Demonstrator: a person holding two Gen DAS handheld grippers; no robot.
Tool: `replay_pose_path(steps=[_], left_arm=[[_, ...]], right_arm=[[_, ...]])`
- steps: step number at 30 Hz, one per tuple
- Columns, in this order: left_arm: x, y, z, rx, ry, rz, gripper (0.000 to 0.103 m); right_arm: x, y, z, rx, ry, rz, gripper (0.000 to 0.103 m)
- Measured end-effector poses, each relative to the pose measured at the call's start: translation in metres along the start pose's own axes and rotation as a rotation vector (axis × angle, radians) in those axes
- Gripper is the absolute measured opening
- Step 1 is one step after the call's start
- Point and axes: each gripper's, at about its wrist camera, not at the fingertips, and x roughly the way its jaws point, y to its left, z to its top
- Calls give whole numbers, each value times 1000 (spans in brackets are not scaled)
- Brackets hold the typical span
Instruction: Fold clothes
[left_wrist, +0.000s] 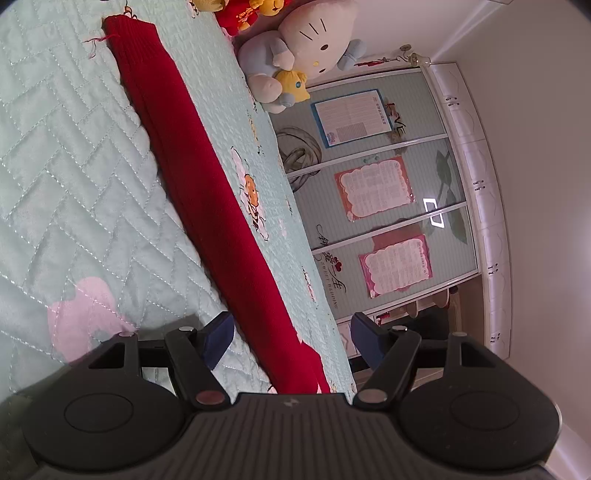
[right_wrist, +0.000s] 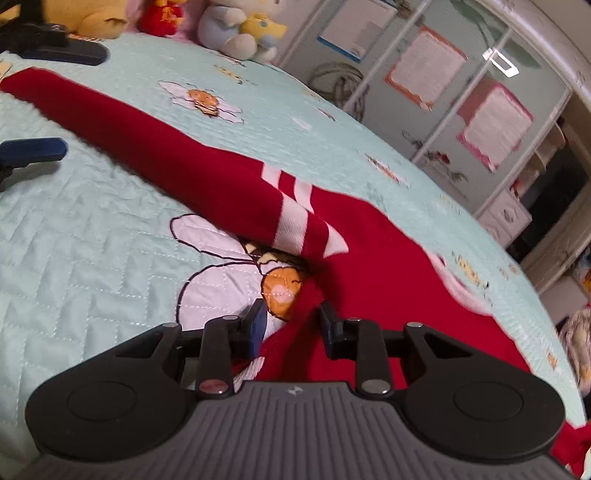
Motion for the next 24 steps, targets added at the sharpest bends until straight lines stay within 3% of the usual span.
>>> replay_pose_path(steps=[5, 9, 10, 12, 15, 16, 21, 24], left_arm=[[1, -2, 1, 6, 0, 2, 74], [1, -3, 0, 14, 0, 5, 74], [1, -4, -1, 14, 0, 5, 74], [2, -4, -1, 15, -1, 6, 74], [3, -5, -2, 20, -1, 9, 74], [3, -6, -2, 24, 0, 11, 74], [3, -7, -3, 39, 1, 18, 74], [4, -8, -3, 51, 2, 23, 74]], right_arm=[[15, -37, 1, 280, 65, 105, 29], [21, -56, -4, 428, 78, 157, 10], [21, -54, -5, 428, 65, 165, 8], [14, -33, -5, 287, 33, 141, 7], [3, 22, -13, -139, -36, 37, 7], [2, 25, -15, -171, -45, 32, 7], [1, -2, -15, -87, -52, 153, 10], [-8, -30, -13, 99, -85, 246, 17]])
